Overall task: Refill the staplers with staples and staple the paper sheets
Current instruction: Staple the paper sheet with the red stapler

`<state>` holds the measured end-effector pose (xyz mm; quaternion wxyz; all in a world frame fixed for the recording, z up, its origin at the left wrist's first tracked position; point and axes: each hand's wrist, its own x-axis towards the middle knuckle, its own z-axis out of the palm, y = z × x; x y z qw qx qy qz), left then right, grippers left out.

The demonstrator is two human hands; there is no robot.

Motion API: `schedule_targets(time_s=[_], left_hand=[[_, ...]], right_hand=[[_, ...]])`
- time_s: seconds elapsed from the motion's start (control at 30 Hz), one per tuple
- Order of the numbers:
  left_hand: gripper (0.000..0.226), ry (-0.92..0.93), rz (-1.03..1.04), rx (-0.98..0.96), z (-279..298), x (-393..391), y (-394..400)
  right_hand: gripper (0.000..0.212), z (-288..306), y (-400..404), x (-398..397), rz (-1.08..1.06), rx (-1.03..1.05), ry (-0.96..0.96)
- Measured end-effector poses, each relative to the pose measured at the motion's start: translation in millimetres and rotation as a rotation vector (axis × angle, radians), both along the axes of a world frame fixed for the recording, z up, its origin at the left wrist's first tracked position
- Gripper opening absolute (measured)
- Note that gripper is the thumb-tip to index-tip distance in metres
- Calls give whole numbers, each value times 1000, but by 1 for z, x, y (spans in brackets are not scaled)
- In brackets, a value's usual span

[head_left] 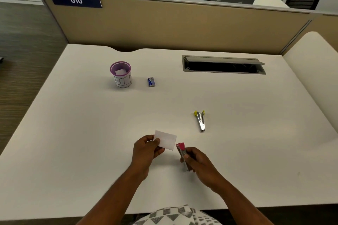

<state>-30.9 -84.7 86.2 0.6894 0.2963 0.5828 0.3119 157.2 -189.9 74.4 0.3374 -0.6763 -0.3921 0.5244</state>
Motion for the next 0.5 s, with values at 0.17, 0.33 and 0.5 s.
schedule_targets(time_s=[0.17, 0.33, 0.5], left_hand=[[25, 17, -46, 22, 2, 8, 0], [23, 65, -157, 82, 8, 15, -5], [21, 90, -230, 93, 11, 21, -9]], right_hand=[[15, 1, -2, -11, 22, 59, -34], [14, -1, 3, -13, 26, 73, -85], [15, -2, 7, -19, -20, 59, -66]])
